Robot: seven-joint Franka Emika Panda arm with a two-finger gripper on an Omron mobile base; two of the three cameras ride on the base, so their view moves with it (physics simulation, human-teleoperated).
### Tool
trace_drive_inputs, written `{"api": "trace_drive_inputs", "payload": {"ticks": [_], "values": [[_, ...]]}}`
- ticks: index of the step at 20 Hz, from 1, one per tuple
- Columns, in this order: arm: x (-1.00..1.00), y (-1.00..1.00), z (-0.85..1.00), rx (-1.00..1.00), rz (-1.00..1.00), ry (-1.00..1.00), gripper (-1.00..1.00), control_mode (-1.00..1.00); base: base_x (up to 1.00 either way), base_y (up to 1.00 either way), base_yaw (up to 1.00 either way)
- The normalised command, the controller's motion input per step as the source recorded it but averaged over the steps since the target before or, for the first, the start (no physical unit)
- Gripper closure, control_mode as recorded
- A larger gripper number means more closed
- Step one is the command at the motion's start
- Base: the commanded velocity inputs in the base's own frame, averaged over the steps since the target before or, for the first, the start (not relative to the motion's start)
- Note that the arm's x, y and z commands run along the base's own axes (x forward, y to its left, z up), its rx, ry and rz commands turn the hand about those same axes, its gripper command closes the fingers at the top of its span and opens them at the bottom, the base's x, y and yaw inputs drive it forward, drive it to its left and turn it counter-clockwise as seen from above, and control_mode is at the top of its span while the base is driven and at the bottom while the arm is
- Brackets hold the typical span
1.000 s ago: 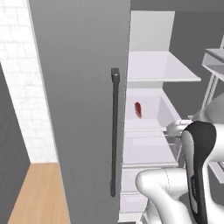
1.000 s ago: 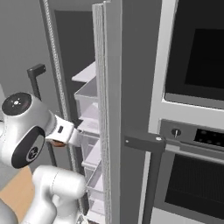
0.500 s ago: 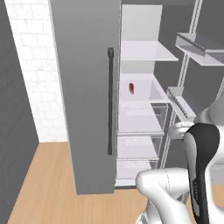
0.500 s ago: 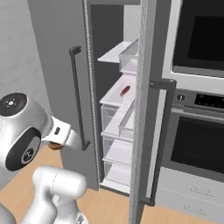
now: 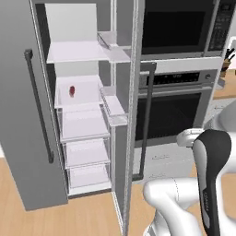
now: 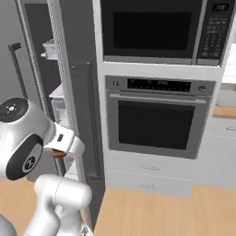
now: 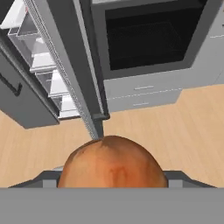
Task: Place one onion and one steak in each tupperware on the nearby counter, to pack two identical lunches.
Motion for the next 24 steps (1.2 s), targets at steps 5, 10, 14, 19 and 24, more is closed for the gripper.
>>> {"api": "trace_drive_inputs", "payload": {"ticks": [5,10,14,19,24], "values": [[0.0,0.0,0.0,0.0,0.0,0.0,1.0,1.0,0.04,-1.0,-0.39],[0.0,0.0,0.0,0.0,0.0,0.0,1.0,1.0,0.51,-1.0,-0.27],[0.0,0.0,0.0,0.0,0.0,0.0,1.0,1.0,0.94,-1.0,-0.23],[0.0,0.0,0.0,0.0,0.0,0.0,1.0,1.0,1.0,-1.0,-0.23],[0.0,0.0,0.0,0.0,0.0,0.0,1.0,1.0,1.0,-0.89,-0.05]]}}
